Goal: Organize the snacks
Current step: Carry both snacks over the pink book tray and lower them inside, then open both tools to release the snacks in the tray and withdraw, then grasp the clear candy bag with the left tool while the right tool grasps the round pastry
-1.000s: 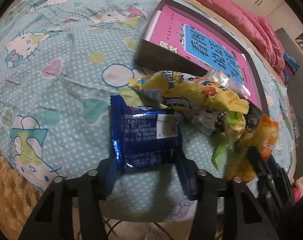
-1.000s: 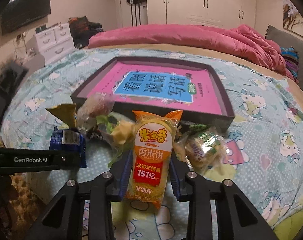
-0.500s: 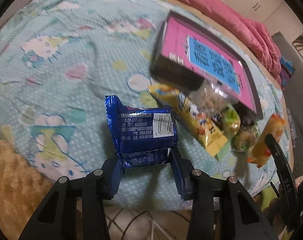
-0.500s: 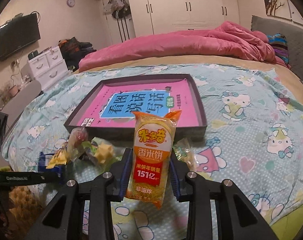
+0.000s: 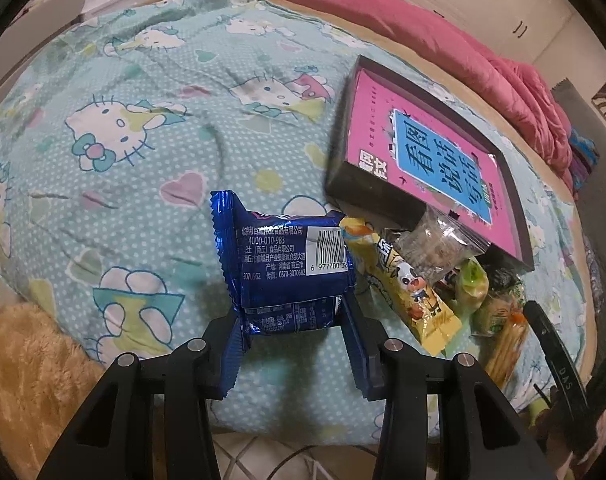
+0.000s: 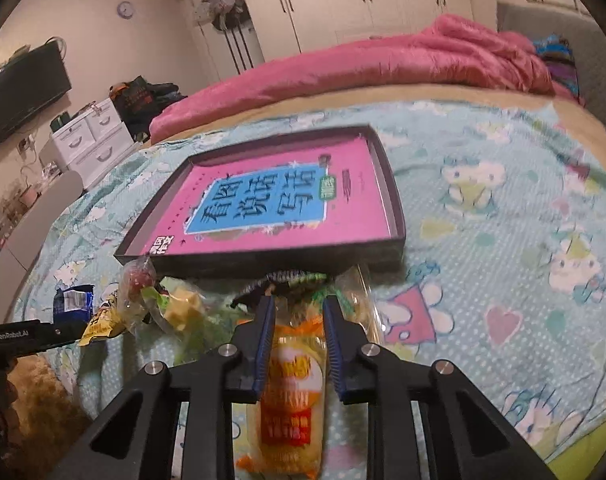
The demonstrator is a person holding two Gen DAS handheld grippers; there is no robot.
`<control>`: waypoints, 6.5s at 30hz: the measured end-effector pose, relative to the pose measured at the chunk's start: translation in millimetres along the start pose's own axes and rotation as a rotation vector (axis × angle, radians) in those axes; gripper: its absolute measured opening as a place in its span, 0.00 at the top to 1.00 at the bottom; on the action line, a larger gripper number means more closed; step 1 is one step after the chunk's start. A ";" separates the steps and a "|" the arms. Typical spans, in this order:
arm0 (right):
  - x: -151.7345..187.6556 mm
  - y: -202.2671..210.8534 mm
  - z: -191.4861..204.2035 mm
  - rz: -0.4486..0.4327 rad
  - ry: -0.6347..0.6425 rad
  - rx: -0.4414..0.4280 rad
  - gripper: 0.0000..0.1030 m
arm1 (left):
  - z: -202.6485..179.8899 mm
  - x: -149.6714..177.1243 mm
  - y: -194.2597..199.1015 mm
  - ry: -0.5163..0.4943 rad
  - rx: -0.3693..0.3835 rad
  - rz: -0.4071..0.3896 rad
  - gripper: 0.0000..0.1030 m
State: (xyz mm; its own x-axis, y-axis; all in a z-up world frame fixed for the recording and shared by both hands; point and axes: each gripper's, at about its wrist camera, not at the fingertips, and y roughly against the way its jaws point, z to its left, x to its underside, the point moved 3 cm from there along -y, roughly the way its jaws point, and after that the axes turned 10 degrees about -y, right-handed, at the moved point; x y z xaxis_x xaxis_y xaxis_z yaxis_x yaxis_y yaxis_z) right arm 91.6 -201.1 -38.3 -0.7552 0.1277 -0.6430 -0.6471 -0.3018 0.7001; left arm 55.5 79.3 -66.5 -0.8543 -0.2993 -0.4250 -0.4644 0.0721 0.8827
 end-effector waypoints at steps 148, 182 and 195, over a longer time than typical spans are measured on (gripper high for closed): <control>-79.6 -18.0 -14.8 -0.136 0.045 -0.096 0.37 | -86.9 -96.8 1.8 -0.201 0.146 -0.112 0.24; -42.3 17.6 5.2 -0.110 0.108 -0.079 0.32 | -68.0 -72.5 13.4 -0.225 0.172 -0.105 0.24; -28.9 21.2 17.2 -0.089 0.143 -0.085 0.32 | -62.7 -68.9 13.1 -0.209 0.203 -0.107 0.24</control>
State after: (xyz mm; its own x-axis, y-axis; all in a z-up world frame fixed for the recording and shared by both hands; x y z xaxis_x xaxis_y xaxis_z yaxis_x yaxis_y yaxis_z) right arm 97.9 -195.0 0.4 -0.6686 0.0242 -0.7432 -0.6952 -0.3751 0.6132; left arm 123.0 41.2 -13.1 -0.8180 -0.1150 -0.5636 -0.5732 0.2455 0.7818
